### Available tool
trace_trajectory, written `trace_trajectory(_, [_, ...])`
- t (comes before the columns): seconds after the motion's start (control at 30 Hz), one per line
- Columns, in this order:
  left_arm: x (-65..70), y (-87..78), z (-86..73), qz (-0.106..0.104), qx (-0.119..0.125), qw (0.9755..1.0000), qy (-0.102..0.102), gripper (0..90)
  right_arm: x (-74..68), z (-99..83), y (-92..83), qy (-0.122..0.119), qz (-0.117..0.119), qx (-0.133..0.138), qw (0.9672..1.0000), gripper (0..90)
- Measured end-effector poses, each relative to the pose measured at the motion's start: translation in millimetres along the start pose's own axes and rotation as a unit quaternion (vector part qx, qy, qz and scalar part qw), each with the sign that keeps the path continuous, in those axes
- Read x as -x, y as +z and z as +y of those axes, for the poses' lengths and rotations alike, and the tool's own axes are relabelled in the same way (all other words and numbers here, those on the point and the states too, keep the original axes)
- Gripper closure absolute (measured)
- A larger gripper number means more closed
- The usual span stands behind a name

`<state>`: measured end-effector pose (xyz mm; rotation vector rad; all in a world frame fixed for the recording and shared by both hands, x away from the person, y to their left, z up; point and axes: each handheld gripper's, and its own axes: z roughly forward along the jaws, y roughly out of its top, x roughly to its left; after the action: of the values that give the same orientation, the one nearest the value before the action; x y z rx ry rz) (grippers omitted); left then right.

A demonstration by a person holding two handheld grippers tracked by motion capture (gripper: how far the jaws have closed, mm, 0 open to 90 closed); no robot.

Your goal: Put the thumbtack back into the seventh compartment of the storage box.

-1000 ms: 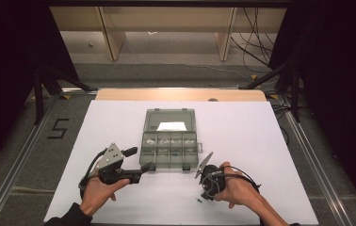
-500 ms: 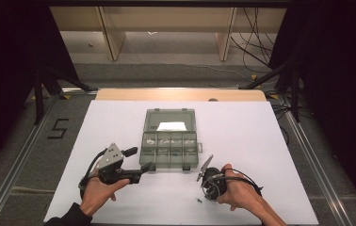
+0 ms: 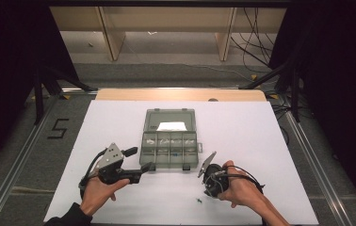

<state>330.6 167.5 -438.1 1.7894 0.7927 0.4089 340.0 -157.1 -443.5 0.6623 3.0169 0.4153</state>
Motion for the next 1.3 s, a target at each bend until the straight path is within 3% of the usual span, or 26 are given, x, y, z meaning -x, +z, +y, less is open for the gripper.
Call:
trace_trajectory(0.6, [-0.4, 0.4, 0.1, 0.001, 0.001, 1.0000, 0.002, 23.3, 13.1, 19.3, -18.3, -0.004, -0.007, 0.059, 0.9982, 78.2])
trace_trajectory(1.3, [-0.8, 0.0, 0.3, 0.000, 0.011, 0.9999, -0.001, 23.4, 27.9, 74.6, -26.1, -0.024, -0.017, 0.119, 0.9925, 78.2])
